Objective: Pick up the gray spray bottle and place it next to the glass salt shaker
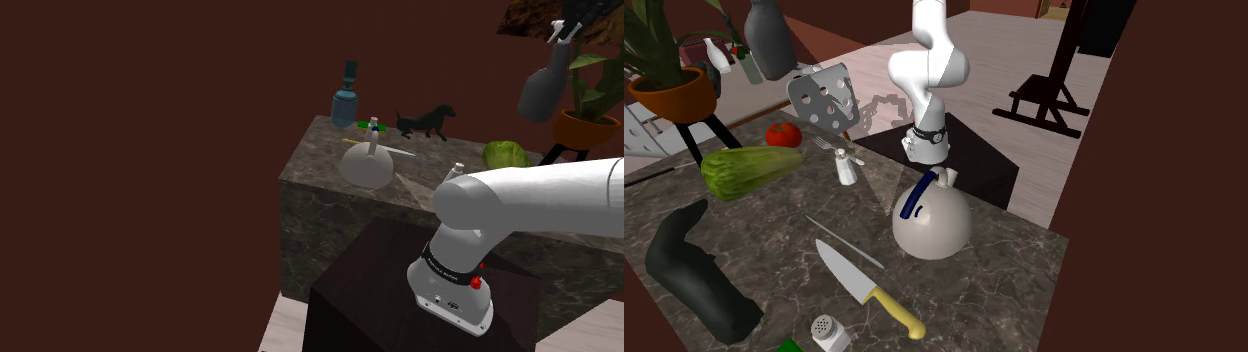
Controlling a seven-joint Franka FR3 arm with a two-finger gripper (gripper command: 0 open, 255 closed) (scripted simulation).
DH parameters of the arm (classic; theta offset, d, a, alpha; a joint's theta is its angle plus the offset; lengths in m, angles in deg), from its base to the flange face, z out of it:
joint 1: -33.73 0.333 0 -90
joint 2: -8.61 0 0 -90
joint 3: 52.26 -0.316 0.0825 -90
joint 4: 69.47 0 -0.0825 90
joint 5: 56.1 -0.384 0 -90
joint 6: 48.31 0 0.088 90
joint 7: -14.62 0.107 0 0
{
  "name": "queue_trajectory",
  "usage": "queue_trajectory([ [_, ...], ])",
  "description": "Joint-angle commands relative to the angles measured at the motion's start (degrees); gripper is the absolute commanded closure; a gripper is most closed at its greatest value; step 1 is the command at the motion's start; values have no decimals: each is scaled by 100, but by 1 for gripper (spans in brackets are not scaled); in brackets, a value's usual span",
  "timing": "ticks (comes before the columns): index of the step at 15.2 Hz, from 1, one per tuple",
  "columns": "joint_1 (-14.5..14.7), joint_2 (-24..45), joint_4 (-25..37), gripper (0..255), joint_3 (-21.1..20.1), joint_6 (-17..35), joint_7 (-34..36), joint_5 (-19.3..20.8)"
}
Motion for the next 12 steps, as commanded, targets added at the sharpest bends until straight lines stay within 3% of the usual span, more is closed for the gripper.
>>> queue_trajectory([
  [1, -34, -124, -241, 255, 9, 117, 33, 38],
  [12, -200, -668, -1417, 255, 135, 746, 194, 254],
])
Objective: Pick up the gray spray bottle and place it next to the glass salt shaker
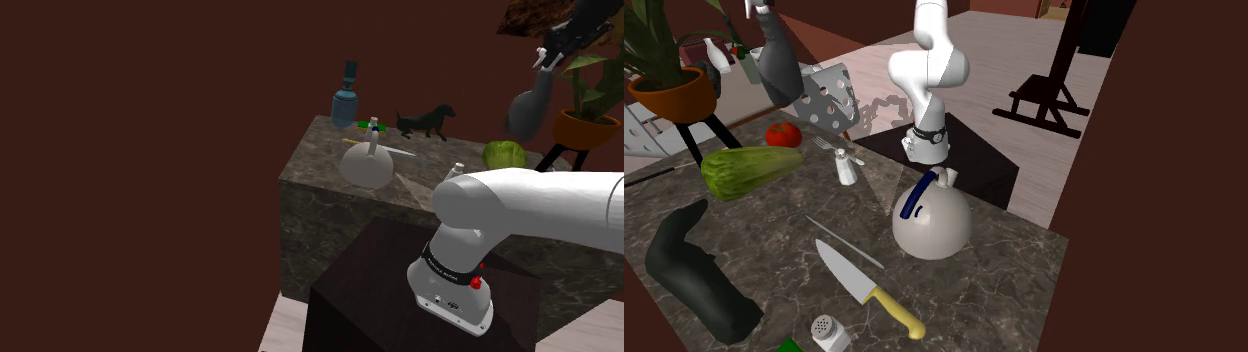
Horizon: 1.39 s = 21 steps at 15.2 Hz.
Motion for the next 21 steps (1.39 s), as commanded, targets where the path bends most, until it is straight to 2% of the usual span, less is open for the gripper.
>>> queue_trajectory([
  [1, -34, -97, -201, 255, 24, 106, 25, 42],
  [21, -363, -786, -2007, 255, 494, 1225, 236, 579],
])
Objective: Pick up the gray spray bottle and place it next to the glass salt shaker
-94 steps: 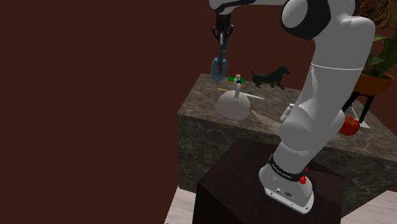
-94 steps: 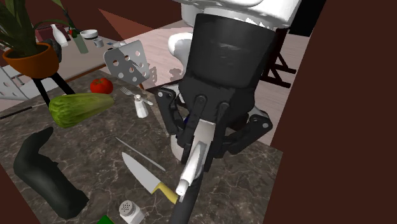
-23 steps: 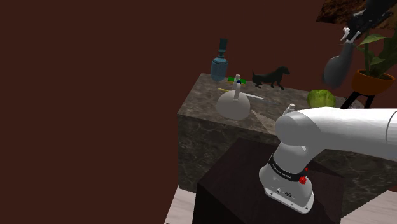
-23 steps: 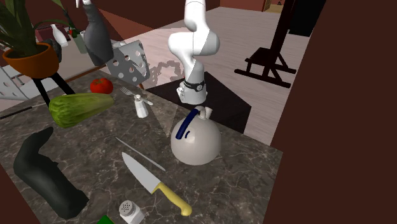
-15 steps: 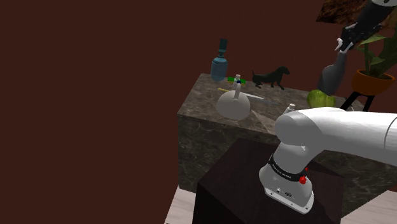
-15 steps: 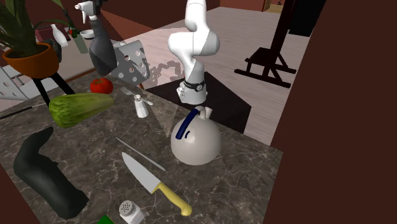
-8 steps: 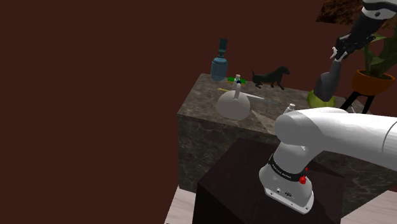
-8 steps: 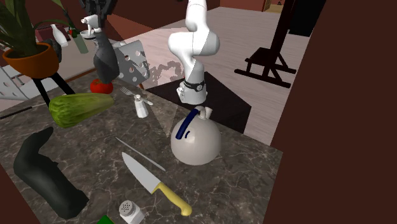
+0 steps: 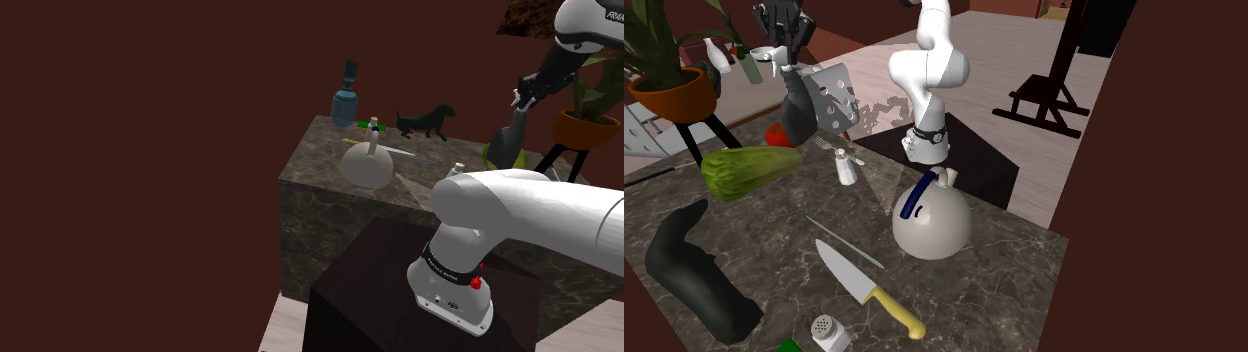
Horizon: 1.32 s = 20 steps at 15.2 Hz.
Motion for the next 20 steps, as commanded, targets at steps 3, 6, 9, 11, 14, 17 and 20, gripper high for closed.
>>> queue_trajectory([
  [3, -66, -84, -310, 255, 129, 232, 34, 132],
  [6, -122, -141, -544, 255, 234, 409, 59, 239],
  [9, -180, -186, -770, 255, 347, 589, 84, 354],
  [11, -219, -210, -917, 255, 427, 712, 100, 435],
  [14, -278, -233, -1130, 255, 555, 902, 125, 562],
  [17, -338, -240, -1335, 255, 691, 1097, 150, 699],
  [20, -414, -225, -1582, 255, 878, 1356, 184, 885],
])
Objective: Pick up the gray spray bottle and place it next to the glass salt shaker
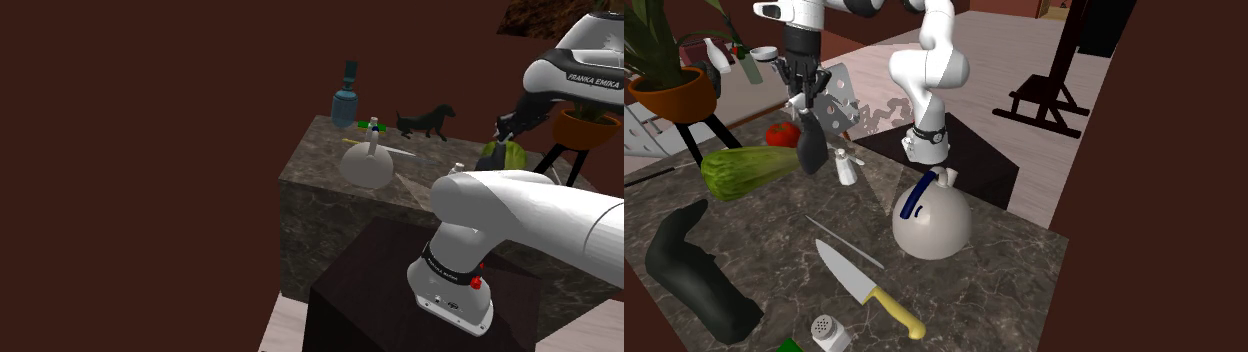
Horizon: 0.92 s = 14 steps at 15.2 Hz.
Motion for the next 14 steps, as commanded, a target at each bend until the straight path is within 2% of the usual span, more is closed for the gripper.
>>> queue_trajectory([
  [1, -15, 32, -73, 255, 88, 114, 9, 78],
  [8, -15, 31, -73, 255, 88, 114, 9, 78],
  [9, -15, 31, -74, 0, 88, 114, 9, 78],
  [14, -15, 31, -73, 0, 88, 113, 9, 78],
])
